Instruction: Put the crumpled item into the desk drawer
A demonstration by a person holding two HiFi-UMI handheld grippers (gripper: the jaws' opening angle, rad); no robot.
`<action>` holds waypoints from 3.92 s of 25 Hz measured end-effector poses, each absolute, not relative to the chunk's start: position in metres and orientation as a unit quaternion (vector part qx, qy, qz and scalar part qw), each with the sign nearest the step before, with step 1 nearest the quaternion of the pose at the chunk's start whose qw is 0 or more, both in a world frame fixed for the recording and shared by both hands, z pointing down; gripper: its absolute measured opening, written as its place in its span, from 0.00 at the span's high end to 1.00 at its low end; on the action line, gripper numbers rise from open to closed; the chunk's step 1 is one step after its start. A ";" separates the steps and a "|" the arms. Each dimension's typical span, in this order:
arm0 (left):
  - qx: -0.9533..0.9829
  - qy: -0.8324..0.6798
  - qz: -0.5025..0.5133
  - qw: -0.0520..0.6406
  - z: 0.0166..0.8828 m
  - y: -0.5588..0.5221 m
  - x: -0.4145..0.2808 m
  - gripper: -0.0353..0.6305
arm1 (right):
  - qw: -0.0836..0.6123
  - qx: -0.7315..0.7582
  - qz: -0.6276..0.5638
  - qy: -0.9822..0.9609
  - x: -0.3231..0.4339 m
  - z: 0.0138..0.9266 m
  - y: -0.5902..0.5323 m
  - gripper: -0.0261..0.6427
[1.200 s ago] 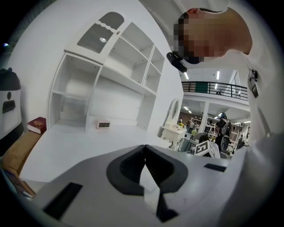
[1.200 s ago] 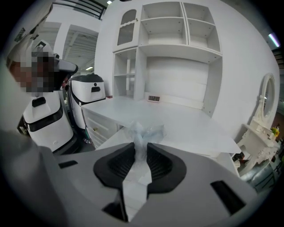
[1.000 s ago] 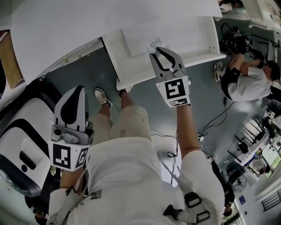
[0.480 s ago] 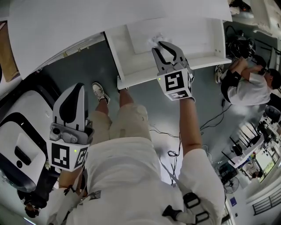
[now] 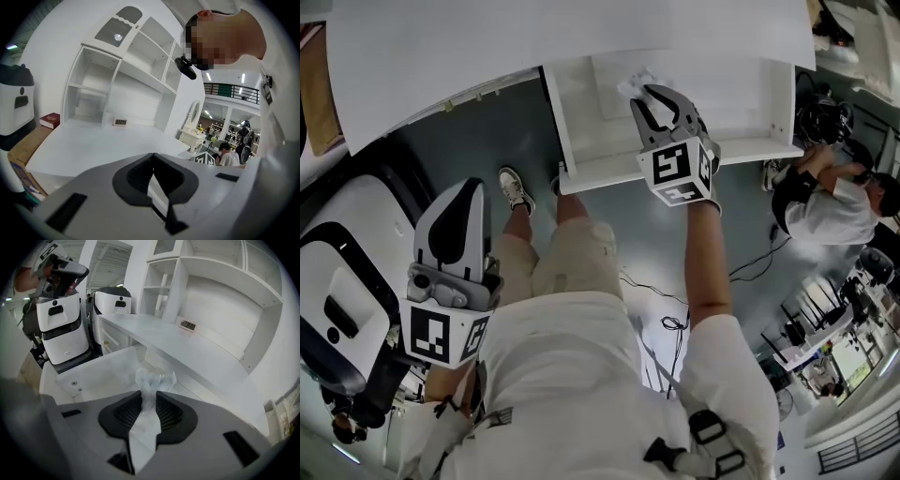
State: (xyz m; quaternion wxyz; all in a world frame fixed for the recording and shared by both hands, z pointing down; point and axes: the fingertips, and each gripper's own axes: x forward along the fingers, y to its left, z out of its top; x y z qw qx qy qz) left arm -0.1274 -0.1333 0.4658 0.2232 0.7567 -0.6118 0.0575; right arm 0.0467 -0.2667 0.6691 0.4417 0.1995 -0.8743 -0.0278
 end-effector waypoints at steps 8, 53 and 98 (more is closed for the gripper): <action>0.754 -0.614 0.066 0.225 0.467 -0.136 -0.129 0.92 | 0.456 0.195 -0.029 -0.868 0.048 0.681 -0.277 0.80; 0.746 -0.630 0.053 0.210 0.457 -0.076 -0.159 0.92 | 0.554 0.206 -0.085 -0.802 0.050 0.702 -0.274 0.42; 0.844 -0.533 -0.030 0.043 0.261 -0.021 -0.205 0.92 | 0.189 0.536 0.131 -0.812 0.054 0.412 -0.073 0.95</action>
